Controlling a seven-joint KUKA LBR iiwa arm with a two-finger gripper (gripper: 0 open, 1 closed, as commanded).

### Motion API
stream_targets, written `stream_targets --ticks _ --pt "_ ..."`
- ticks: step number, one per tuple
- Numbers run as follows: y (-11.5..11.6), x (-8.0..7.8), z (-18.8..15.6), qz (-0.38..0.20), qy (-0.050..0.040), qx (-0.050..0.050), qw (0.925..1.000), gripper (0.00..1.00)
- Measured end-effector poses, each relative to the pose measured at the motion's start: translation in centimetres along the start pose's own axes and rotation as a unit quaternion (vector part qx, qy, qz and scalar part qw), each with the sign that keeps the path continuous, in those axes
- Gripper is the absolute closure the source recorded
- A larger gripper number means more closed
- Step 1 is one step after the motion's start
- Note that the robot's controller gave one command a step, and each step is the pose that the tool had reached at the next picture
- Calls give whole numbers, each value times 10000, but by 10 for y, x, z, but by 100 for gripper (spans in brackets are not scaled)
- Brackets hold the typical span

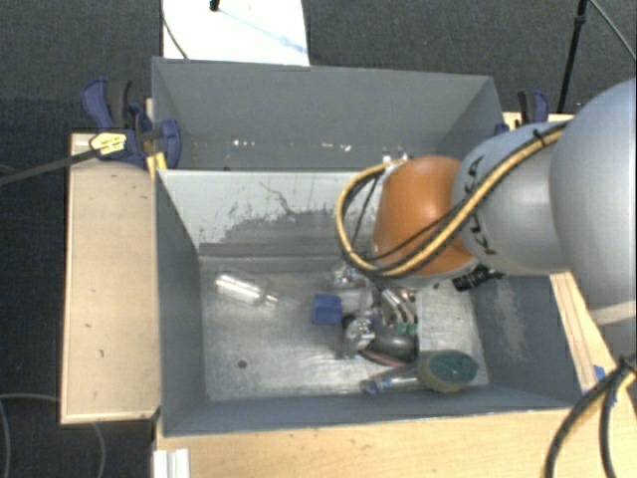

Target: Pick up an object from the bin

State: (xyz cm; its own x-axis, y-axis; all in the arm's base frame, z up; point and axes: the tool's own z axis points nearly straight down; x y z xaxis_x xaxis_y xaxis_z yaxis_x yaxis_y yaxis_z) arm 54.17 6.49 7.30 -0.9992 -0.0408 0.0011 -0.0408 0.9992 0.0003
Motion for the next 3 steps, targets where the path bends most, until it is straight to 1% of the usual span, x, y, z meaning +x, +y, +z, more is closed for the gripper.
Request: stream_targets --ticks 1,2,3 --pt "-1 -3 -5 20 -49 -3 10000 100" --pt "-5 -4 -155 -824 -62 3 9966 100" --pt "-5 -2 -150 -815 -15 -2 9967 0"
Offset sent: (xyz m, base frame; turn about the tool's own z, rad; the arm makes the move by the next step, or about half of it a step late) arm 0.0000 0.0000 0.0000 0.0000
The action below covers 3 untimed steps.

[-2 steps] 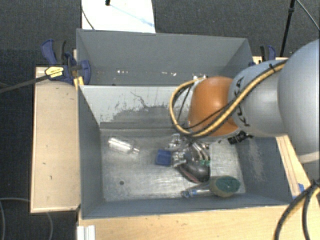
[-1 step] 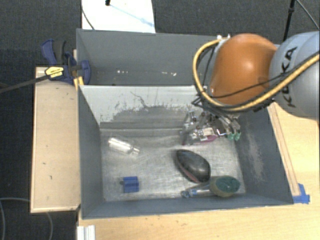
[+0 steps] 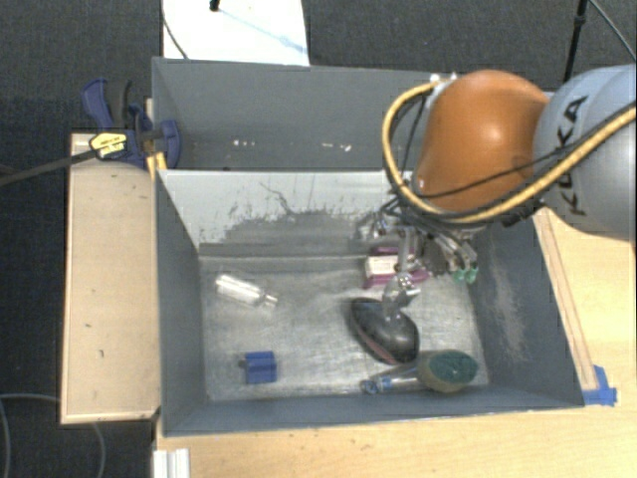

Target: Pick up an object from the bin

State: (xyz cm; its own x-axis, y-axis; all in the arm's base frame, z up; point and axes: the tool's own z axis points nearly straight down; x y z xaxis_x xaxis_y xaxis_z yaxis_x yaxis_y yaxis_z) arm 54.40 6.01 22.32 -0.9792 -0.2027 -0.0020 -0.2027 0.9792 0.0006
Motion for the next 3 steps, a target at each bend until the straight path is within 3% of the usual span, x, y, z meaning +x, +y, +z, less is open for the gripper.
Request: stream_targets --ticks 1,2,3 --pt "-47 21 128 -653 30 -4 9979 0" --pt "-45 19 124 -654 2 -2 9979 100" --pt "-47 3 76 -788 -32 11 9969 100"
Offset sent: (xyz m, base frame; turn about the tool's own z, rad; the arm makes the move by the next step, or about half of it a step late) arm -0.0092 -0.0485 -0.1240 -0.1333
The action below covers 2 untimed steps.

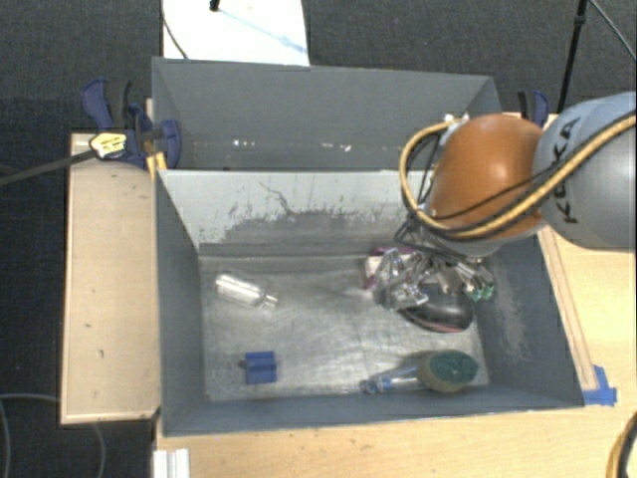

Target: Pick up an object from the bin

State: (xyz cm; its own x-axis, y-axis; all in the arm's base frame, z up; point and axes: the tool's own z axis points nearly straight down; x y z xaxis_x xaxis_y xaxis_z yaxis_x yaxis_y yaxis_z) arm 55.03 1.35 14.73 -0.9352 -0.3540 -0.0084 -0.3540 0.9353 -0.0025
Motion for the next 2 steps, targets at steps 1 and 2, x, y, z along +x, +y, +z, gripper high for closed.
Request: stream_targets --ticks 1,2 --pt "1 1 3 10 28 -13 10000 0" --pt "-85 28 36 60 50 2 10000 0"
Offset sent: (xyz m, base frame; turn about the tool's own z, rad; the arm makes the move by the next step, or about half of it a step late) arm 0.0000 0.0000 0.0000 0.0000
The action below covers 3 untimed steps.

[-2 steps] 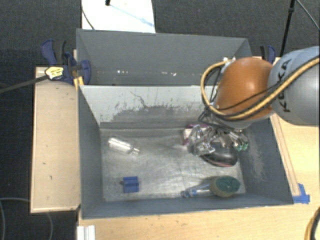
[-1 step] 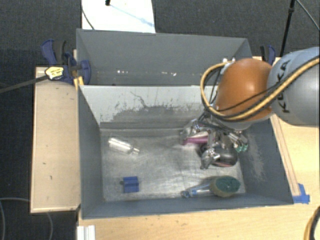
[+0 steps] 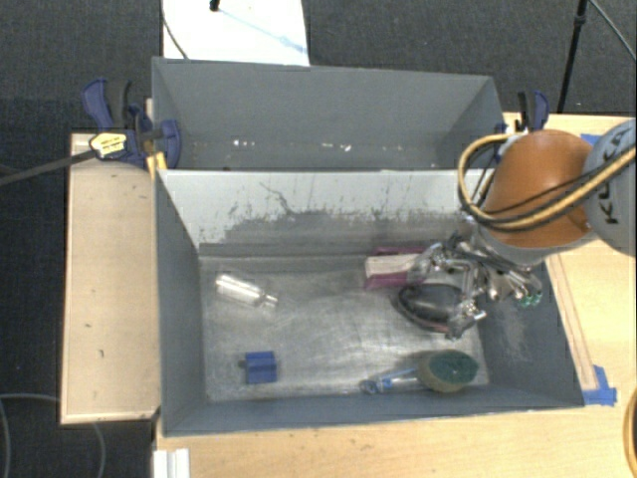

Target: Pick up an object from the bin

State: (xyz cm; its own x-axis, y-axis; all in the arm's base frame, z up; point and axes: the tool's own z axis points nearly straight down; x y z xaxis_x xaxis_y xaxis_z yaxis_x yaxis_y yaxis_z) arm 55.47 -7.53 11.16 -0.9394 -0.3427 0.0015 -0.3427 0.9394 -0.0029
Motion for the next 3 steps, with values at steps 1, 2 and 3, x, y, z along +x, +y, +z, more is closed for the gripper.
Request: stream_targets --ticks 1,2,3 --pt "-26 -3 24 -1168 0 -52 9931 0" --pt "-27 -3 23 -1157 3 -47 9933 100" --pt "-32 1 -106 -1824 -47 17 9832 100"
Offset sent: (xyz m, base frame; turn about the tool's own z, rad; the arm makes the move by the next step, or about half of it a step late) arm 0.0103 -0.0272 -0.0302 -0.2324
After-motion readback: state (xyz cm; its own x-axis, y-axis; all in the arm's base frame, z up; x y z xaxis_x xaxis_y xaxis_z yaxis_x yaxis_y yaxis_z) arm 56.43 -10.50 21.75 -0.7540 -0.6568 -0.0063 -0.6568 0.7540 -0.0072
